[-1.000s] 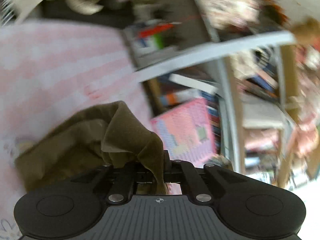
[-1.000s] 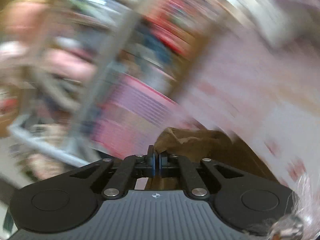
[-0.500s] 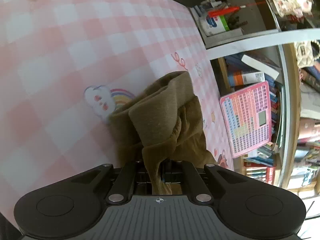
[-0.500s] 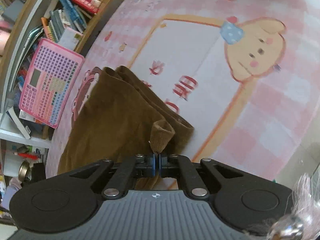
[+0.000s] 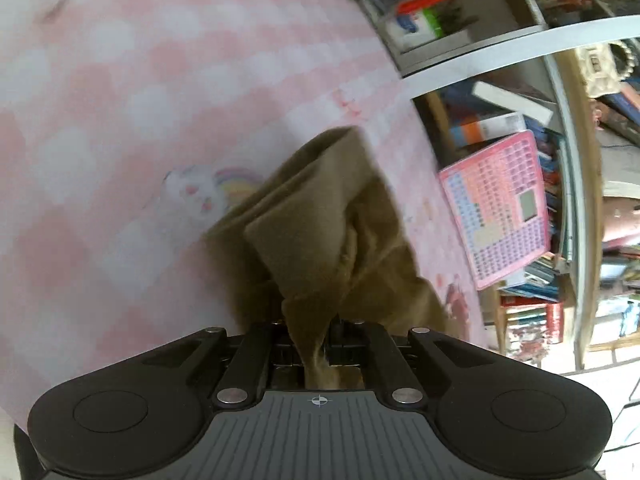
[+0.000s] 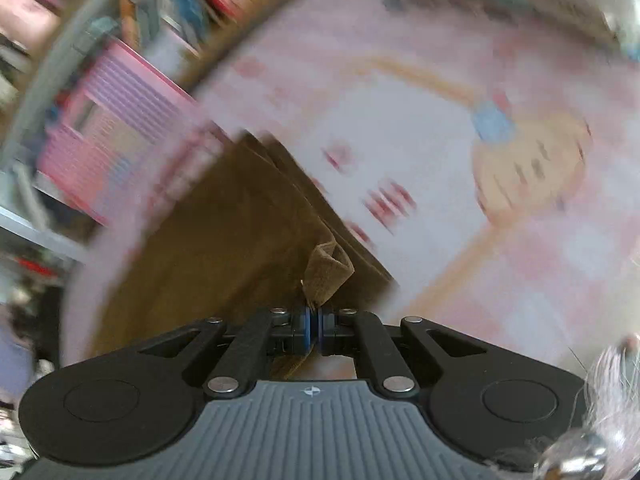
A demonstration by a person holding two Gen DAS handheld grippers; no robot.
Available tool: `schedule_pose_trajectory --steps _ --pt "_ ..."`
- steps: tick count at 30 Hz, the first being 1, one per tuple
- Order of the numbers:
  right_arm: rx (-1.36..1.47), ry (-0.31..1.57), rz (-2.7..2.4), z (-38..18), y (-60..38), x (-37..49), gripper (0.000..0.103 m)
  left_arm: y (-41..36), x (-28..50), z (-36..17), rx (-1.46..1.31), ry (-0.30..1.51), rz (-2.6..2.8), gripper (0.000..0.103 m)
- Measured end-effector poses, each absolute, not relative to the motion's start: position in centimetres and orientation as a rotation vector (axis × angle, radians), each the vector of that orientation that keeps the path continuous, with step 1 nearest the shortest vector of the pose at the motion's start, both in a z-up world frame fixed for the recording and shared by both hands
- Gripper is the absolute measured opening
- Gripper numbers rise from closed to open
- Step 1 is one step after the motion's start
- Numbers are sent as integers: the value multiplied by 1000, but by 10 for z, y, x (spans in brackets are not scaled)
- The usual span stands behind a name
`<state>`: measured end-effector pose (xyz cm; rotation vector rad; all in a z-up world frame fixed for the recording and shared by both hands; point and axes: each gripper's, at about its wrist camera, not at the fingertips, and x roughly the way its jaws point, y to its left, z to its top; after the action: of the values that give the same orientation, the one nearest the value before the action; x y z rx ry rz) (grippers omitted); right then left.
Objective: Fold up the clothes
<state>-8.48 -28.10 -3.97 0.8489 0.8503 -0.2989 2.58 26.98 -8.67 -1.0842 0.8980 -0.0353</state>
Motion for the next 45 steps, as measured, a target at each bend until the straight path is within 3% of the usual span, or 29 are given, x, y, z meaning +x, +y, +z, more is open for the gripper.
schedule_pose_trajectory --steps 7,12,15,17,18,21,24,32,36,38,43,45 --pt "769 869 -322 -38 -277 -81 9 273 19 -87 -1091 887 -38 14" --pt "726 844 -327 -24 -274 -69 22 275 14 -75 -1085 856 -47 38" --pt "728 854 -318 -25 -275 -65 23 274 12 -75 -1091 847 -44 38" --pt "718 855 -305 -24 -276 -62 8 272 12 -76 -1089 837 -40 36" --pt "705 842 -291 -18 -275 -60 8 270 12 -76 -1084 833 -39 35" --pt "646 659 -158 27 -269 -61 6 267 12 -74 -1063 830 -31 27" --pt "592 463 -43 70 -263 -73 6 267 10 -75 -1065 834 -15 26" --pt "731 840 -281 -36 -293 -77 7 264 7 -78 -1068 824 10 28" --pt "689 860 -247 -29 -292 -75 11 262 7 -76 -1050 820 32 29" --pt "616 846 -270 -17 -296 -72 27 260 5 -74 -1039 817 48 30" --pt "357 729 -222 9 -297 -45 27 256 -6 -67 -1011 810 102 31" --pt "262 698 -163 12 -291 -26 21 254 -14 -63 -1006 800 125 33"
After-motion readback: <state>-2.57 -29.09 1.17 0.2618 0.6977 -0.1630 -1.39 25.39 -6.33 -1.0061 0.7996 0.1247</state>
